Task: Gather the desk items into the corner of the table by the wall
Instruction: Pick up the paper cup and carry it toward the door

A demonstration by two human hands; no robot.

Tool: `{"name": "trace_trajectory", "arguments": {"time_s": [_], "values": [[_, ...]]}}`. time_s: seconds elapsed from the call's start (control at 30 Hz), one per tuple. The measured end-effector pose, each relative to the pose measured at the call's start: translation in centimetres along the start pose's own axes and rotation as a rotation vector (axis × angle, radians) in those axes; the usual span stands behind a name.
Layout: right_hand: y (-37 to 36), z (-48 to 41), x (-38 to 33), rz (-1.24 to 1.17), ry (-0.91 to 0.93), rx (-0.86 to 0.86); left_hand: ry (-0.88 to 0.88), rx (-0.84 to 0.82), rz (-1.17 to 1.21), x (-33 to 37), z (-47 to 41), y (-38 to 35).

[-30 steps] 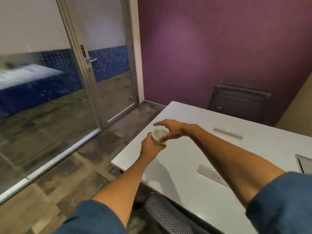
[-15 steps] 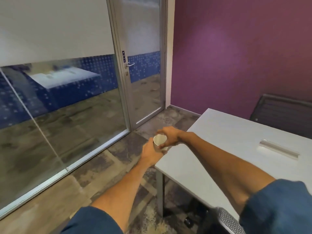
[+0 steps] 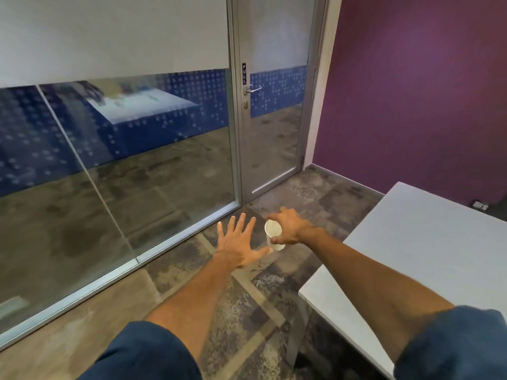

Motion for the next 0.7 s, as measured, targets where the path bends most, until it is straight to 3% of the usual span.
{"name": "trace_trajectory", "arguments": {"time_s": [0.33, 0.7], "values": [[-2.0, -11.3, 2.9, -0.017, -0.160, 0.012, -0.135, -0.065, -0.042, -3.5, -14.9, -2.5], [-3.0, -18.2, 11.1, -0.032, -0.493, 0.051, -0.449, -0.171, -0.015, 0.0, -29.8, -6.7]]}}
Point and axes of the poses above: each hand's wrist, its own z-axis away from the middle knuckle, its own y-axis out of the back of the hand, x = y × z, the point moved 2 cm from there along -z, towards the middle knuckle, and after that the axes turned 11 degrees about x, right-handed, at the moved point
